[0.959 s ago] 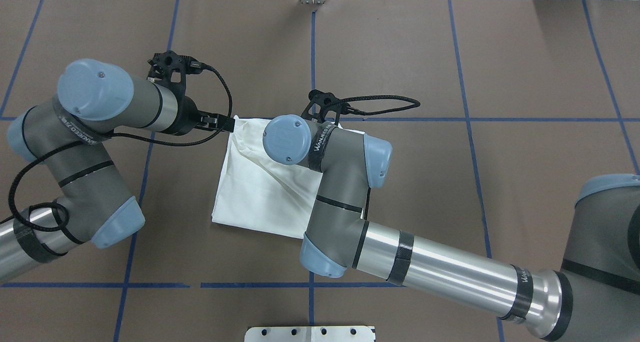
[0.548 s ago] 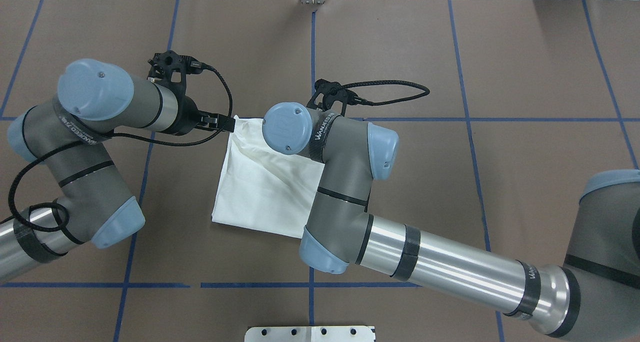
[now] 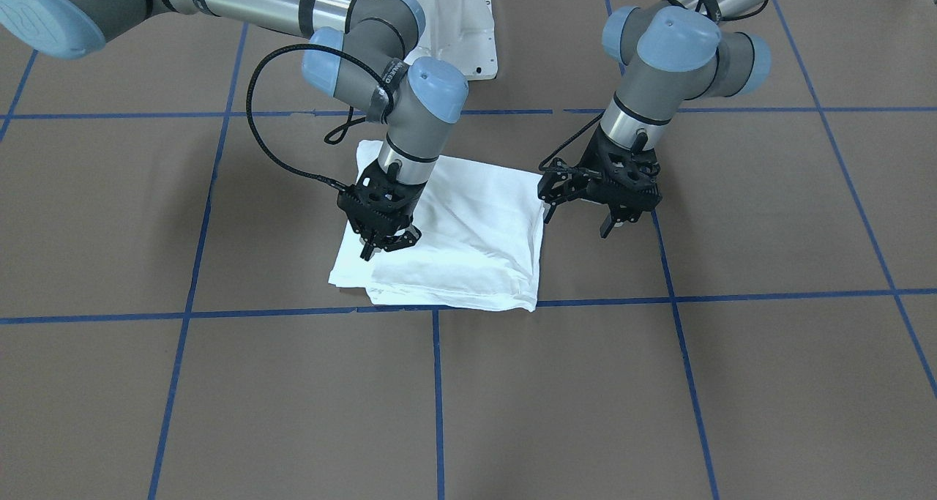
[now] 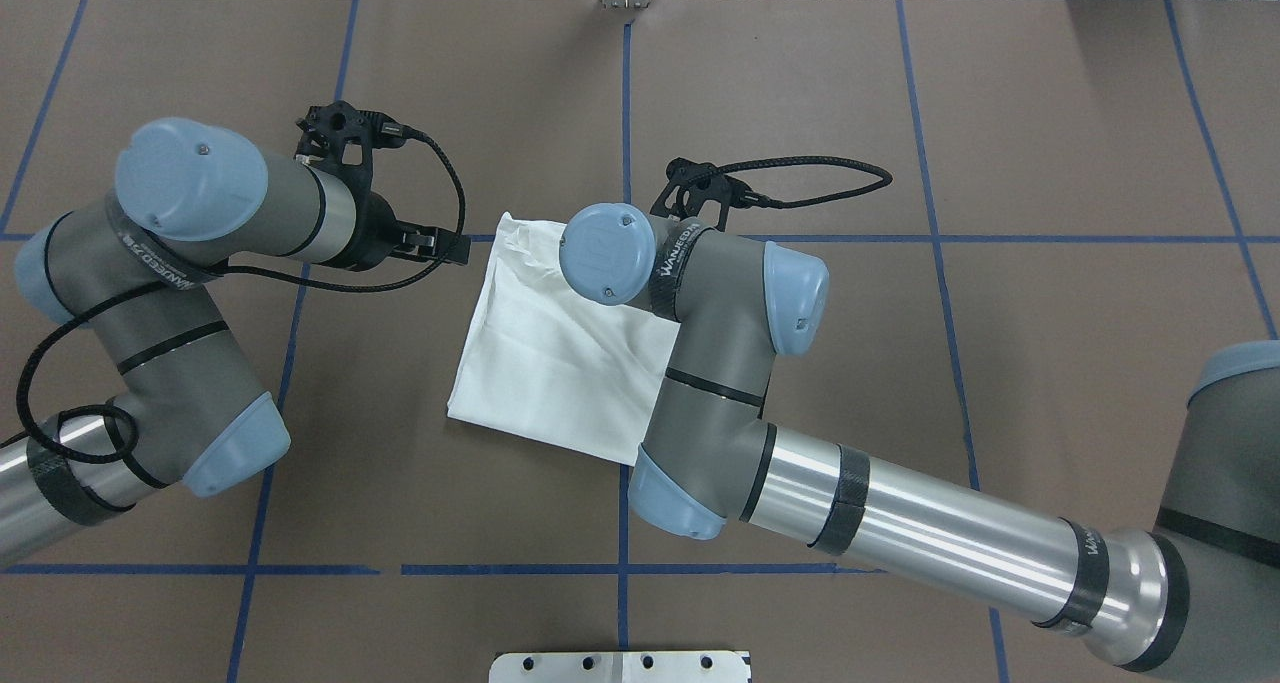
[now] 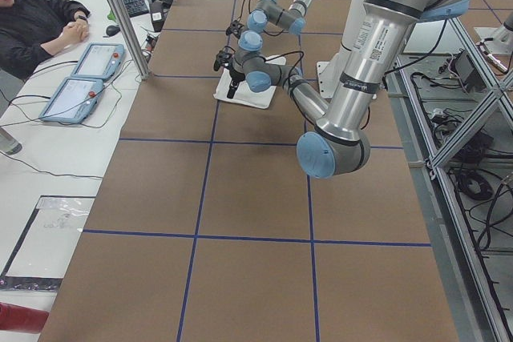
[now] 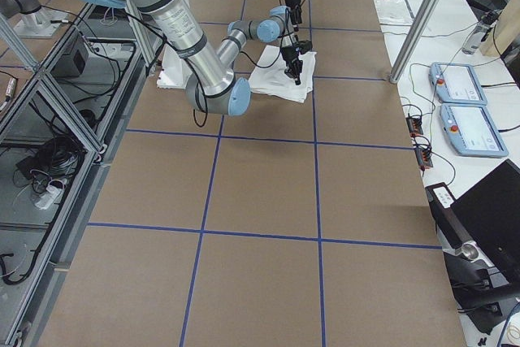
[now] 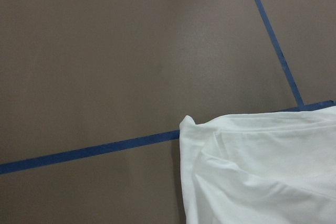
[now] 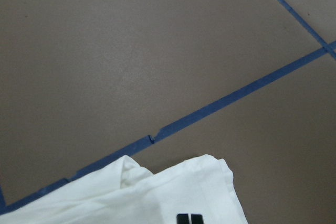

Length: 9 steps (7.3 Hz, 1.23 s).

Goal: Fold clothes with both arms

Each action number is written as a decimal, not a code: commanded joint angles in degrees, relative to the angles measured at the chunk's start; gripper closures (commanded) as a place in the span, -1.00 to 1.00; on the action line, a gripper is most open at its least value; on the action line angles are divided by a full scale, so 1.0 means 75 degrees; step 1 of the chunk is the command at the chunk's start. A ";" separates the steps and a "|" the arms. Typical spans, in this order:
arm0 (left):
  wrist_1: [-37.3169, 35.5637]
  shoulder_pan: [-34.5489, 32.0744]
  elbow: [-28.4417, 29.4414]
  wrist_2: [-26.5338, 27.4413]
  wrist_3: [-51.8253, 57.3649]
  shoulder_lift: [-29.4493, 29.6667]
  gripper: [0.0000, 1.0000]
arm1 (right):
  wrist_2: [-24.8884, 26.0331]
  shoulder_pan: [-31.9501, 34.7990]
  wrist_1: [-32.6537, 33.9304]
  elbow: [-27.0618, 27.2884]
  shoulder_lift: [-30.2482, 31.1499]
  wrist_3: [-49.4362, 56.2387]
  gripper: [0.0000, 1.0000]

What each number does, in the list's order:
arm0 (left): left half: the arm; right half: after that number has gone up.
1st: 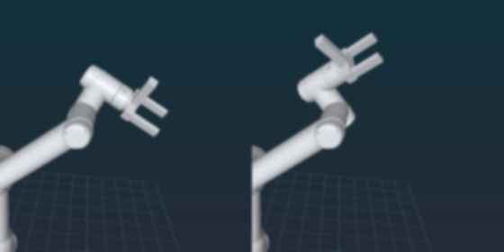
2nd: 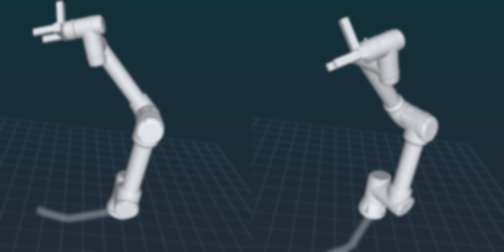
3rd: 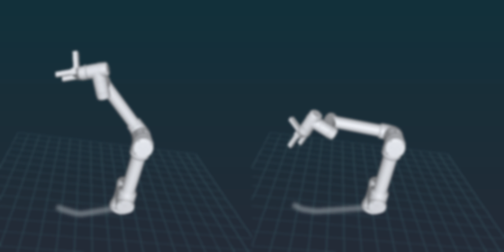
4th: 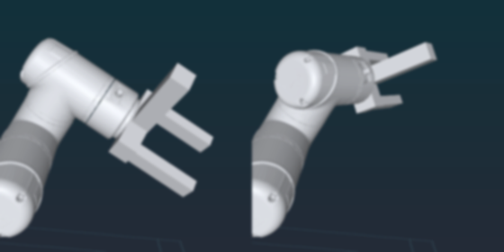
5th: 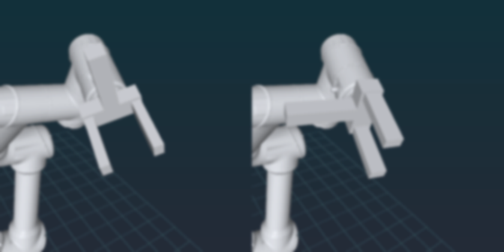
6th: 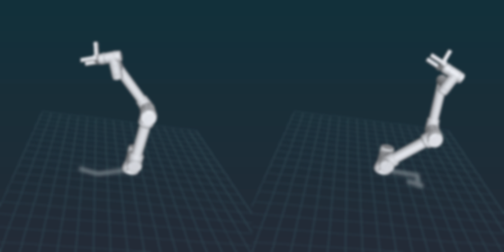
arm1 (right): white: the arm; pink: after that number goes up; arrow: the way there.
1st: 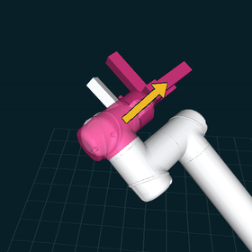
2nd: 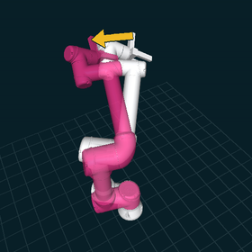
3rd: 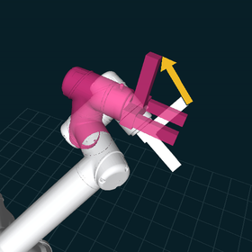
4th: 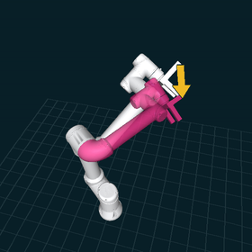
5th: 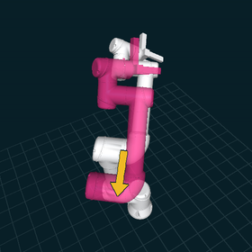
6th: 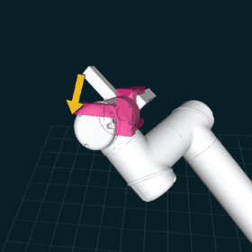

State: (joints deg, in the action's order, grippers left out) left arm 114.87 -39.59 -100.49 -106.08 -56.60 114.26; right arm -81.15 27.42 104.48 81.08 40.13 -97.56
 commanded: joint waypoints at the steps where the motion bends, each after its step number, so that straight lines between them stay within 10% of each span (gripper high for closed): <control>1: 0.0000 0.0005 -0.0007 0.0000 0.0000 0.0000 -1.00 | -0.0043 0.0373 0.0027 0.0250 0.0016 0.0360 1.00; 7: 0.0000 0.0005 -0.0008 -0.0012 -0.0023 0.0000 -1.00 | 0.0015 0.0387 -0.0055 0.0228 0.0497 0.0549 1.00; 8: 0.0000 0.0005 -0.0019 -0.0012 -0.0023 0.0000 -1.00 | 0.0004 0.0422 -0.0055 0.0228 0.0485 0.1165 -0.98; 9: 0.0000 0.0005 -0.0019 -0.0012 -0.0023 0.0000 -1.00 | -0.0020 0.0445 -0.0160 0.0240 0.0462 0.1682 -1.00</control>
State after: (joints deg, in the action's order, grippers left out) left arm 114.87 -39.55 -100.61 -106.17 -56.79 114.26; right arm -81.13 30.53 103.88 82.82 43.71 -89.68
